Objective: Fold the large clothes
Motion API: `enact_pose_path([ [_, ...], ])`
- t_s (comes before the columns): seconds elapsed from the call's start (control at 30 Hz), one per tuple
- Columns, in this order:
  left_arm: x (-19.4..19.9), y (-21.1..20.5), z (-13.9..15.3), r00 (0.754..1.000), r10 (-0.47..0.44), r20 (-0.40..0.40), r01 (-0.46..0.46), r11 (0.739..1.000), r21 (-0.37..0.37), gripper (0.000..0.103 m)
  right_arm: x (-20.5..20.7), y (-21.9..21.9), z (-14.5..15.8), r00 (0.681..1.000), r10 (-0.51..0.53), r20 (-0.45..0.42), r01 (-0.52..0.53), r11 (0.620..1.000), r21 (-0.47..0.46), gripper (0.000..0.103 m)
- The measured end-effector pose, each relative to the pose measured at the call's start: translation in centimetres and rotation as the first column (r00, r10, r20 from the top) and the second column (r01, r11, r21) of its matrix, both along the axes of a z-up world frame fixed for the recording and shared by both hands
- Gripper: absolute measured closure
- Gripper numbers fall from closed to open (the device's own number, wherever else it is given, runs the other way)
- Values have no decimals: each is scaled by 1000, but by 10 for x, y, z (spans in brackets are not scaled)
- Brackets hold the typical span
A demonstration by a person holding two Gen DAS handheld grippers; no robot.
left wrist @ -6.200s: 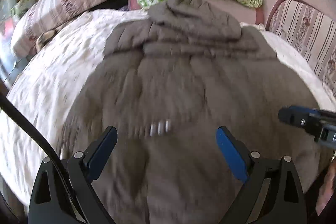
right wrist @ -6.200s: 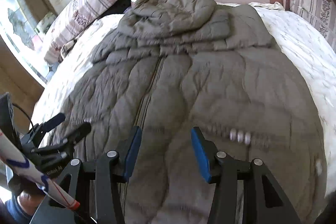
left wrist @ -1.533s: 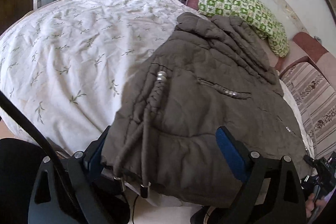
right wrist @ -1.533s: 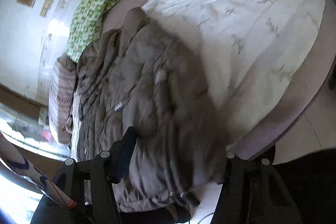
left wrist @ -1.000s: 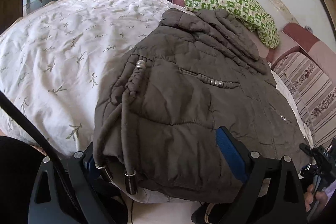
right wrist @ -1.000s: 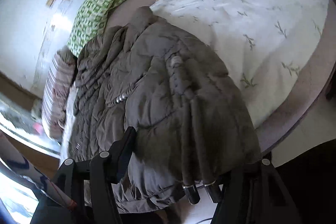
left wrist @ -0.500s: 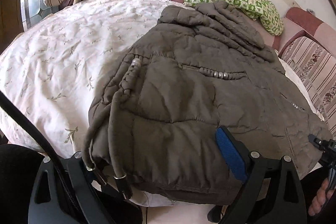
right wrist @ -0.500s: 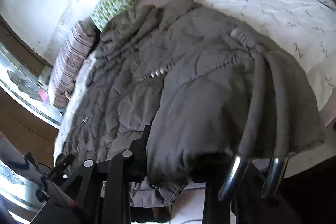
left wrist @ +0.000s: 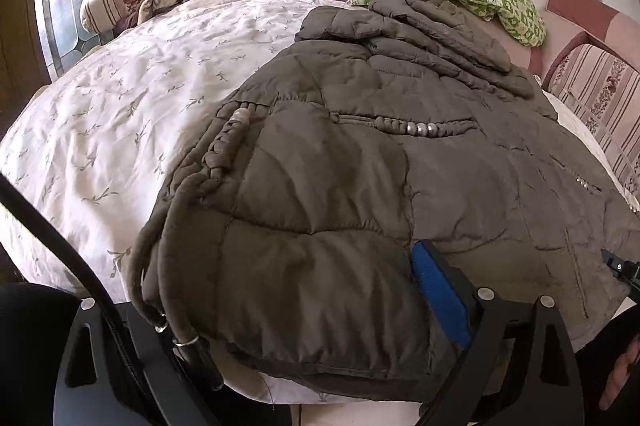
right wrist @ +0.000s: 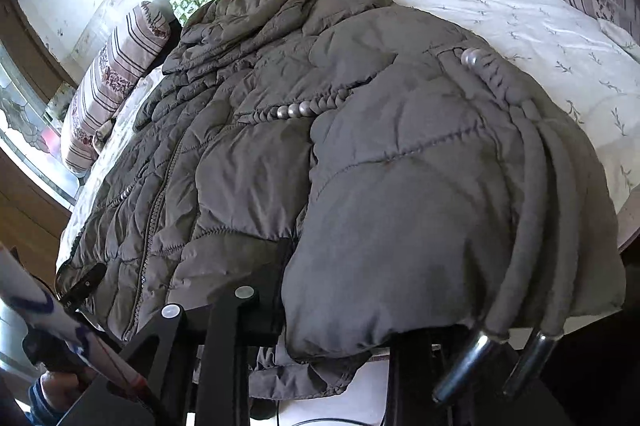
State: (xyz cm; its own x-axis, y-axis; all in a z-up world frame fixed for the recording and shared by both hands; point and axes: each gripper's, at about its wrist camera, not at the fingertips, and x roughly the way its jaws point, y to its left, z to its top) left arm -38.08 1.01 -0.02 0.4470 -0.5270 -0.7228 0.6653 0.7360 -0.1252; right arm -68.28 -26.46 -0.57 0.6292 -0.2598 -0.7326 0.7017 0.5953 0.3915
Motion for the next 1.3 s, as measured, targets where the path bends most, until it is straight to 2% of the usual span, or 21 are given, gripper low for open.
enact_pose_path([
  [0.17, 3, 2, 0, 1000, -11, -16, 11, 1000, 2, 9, 0, -1, -1, 1000, 0, 7, 0, 1000, 12, 70],
  [0.23, 2, 3, 2, 1000, -11, -4, 11, 1000, 10, 16, 0, -3, -1, 1000, 3, 10, -3, 999, 32, 70],
  [0.4, 0, 9, 10, 1000, -7, 23, 7, 1000, -10, 52, -1, -5, 1, 1000, 0, 9, -1, 999, 53, 69],
  [0.5, -3, 12, 18, 999, -18, 50, 19, 999, -32, 66, -3, -2, 6, 1000, -5, 15, 5, 1000, 19, 73],
  [0.6, -4, 10, 18, 998, -24, 63, 25, 1000, -15, 67, 1, 5, 11, 1000, 4, -8, -4, 999, -39, 75],
  [0.73, -7, 4, 16, 996, -27, 86, 25, 999, 23, 65, 4, 4, 8, 1000, 7, -24, -8, 999, -34, 76],
  [0.9, 0, 1, 10, 998, 0, 63, -4, 998, 58, 49, 6, 5, 7, 999, 7, -43, -8, 999, -42, 74],
  [1.3, 2, 3, 8, 998, 25, 61, -31, 996, 85, 37, 8, 4, 5, 997, -4, -72, 0, 999, -48, 69],
])
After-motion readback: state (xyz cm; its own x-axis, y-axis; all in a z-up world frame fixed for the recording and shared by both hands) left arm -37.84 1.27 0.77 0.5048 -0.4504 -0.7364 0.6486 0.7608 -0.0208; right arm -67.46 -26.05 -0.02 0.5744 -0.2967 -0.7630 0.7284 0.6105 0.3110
